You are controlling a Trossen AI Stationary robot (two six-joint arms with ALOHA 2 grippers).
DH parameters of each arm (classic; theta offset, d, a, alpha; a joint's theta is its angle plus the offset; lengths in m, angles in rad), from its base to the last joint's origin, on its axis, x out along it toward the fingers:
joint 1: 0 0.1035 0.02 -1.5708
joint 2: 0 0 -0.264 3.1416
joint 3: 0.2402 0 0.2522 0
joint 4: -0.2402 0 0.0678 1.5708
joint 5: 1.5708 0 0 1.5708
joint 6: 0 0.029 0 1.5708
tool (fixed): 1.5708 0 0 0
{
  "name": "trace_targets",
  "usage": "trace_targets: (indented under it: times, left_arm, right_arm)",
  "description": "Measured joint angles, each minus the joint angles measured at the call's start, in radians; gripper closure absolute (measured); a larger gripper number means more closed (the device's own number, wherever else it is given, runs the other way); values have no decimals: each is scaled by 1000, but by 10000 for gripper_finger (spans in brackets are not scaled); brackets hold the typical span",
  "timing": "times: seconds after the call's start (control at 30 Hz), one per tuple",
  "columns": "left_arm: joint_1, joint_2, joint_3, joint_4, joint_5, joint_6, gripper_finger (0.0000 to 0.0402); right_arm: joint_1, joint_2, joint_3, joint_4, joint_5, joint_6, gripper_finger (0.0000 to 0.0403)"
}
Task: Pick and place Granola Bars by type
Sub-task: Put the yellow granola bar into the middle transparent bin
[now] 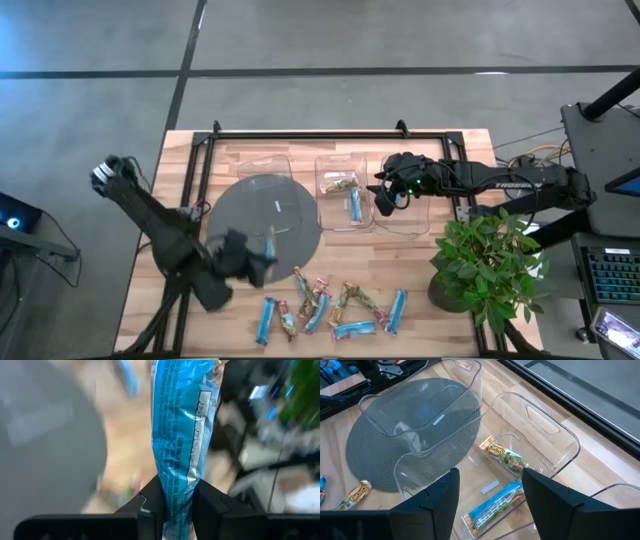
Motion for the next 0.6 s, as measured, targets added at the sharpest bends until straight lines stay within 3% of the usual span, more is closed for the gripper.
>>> trace_targets:
  times: [0.07,0.13,0.3,0.47,0.6]
  left_arm:
    - [69,-55,0,13,-18,97,346]
    - [173,-88,0,59,30,219,346]
    - [501,-75,-46,379,351,510,346]
    - [751,32,-128,688,603,572,346]
    - [861,152,-151,831,695,560,346]
  right_arm:
    - [0,0,0,0,0,-2,197]
    - [0,0,0,1,0,-2,197]
    - [2,-8,16,1,9,-1,197]
    - [3,-31,51,-8,91,1,197]
    - [3,-50,58,-14,97,22,197]
